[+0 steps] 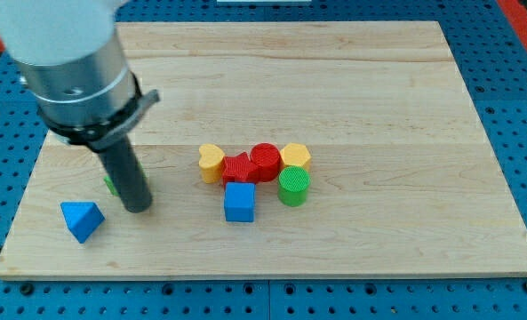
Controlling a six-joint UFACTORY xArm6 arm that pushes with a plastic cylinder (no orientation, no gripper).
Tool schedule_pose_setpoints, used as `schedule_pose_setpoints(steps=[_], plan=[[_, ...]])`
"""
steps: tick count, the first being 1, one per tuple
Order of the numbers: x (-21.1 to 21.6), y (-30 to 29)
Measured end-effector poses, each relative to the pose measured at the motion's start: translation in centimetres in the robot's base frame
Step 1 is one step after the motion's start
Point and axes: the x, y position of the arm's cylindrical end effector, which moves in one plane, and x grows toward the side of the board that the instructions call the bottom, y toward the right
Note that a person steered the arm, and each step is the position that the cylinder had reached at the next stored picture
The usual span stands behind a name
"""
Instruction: Place the green star on the top of the yellow heart
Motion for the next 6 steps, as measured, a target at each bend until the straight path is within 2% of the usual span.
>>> schedule_pose_setpoints(steps=[2,4,5,6], plan=[[-6.7,-7.4],[-13.5,0.2],[-16.3,-0.5],[-16.3,6.6]])
